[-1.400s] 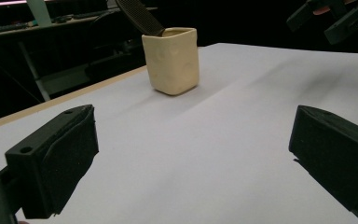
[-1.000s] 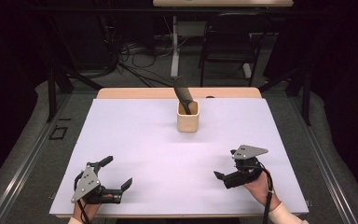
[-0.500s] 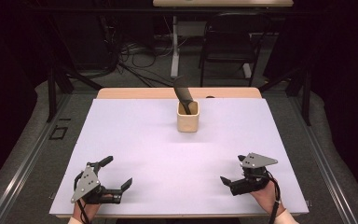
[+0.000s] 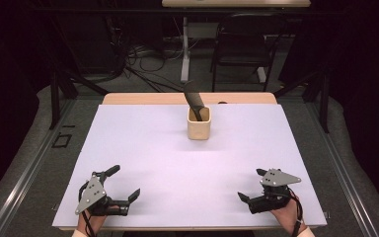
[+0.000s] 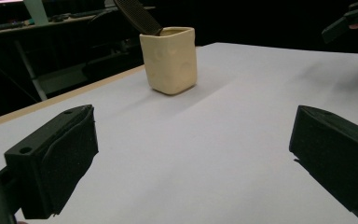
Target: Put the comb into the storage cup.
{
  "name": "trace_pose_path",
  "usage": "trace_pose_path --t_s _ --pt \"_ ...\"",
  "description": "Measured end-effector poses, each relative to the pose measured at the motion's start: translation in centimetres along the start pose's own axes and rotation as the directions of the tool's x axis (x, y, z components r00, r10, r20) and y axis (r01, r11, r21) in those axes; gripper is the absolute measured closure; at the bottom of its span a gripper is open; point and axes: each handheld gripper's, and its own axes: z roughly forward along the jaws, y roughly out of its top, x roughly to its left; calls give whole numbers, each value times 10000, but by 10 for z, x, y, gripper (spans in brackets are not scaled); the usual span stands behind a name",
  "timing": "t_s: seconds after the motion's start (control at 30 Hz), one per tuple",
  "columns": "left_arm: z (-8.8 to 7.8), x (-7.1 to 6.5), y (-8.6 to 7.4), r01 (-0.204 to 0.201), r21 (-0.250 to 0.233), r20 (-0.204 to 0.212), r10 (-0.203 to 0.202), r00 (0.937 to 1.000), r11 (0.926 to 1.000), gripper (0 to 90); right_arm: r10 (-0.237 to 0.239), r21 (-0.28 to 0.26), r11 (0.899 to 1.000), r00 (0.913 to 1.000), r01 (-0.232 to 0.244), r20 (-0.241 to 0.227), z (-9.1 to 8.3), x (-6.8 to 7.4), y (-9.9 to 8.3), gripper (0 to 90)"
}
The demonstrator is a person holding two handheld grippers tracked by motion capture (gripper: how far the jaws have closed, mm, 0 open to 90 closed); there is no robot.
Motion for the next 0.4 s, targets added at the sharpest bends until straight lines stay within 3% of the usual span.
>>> trace_pose_path --t_s 0.4 --pt "1 0 0 32 65 -13 -32 10000 10000 10 -232 -222 9995 9994 238 249 -8 4 -3 0"
